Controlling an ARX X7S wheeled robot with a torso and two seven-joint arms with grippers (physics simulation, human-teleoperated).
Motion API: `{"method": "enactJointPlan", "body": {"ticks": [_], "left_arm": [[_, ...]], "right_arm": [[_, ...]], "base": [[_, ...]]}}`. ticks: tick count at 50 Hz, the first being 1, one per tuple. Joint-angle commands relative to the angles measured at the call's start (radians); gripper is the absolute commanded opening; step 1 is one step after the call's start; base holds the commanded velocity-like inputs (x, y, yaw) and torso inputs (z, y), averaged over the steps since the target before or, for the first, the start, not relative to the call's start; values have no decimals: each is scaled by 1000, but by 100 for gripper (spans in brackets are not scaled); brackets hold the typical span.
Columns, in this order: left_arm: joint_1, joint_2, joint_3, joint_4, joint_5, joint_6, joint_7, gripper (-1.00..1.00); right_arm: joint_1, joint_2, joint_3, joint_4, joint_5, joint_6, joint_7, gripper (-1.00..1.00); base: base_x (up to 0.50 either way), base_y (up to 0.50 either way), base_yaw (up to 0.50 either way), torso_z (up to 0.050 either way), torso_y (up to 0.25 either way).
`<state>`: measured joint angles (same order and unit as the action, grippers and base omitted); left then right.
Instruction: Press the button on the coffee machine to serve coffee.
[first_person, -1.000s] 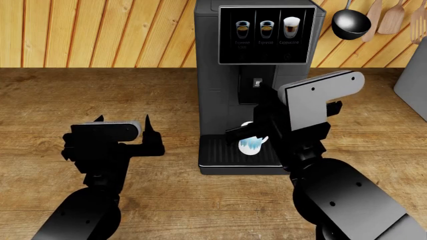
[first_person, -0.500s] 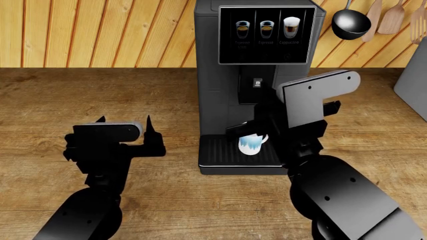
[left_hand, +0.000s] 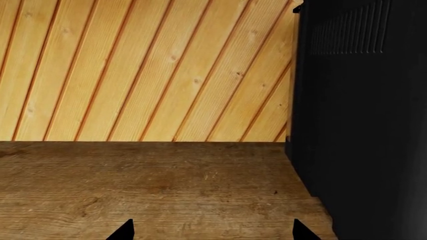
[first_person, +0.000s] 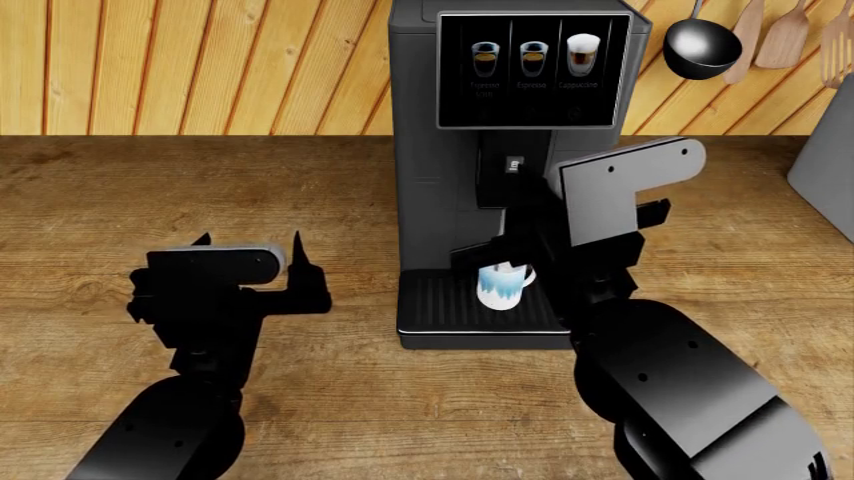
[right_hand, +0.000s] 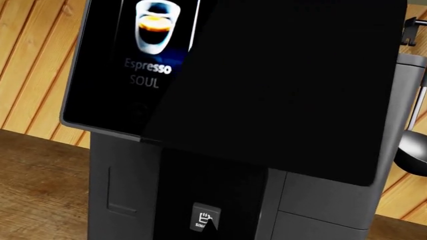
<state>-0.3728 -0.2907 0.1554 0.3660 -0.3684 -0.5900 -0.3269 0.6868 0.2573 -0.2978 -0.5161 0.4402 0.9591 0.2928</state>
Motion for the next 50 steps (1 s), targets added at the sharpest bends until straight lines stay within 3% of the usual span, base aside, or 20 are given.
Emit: {"method": "enactJointPlan", "body": {"ticks": [1,15,35,50], "left_arm": [[1,-7,-3,-1,-8,3,0,100],[4,-7,8,-7,-7,10,-4,100],[4,-13,8,-9,-15,14,-9,100],[0,-14,9,-11,-20,17,-15,100]], "right_arm": [[20,-4,-16,41,4,-15,-12,-100],[11,2,-15,41,9,-25,-8,-100],[-38,21,7,-119,50,67,54,-100],[-125,87,148,-274,117,175,109,-100]], "base": [[0,0,0,0,0],[3,0,1,0,0],[1,0,1,0,0],[0,0,0,0,0]]}}
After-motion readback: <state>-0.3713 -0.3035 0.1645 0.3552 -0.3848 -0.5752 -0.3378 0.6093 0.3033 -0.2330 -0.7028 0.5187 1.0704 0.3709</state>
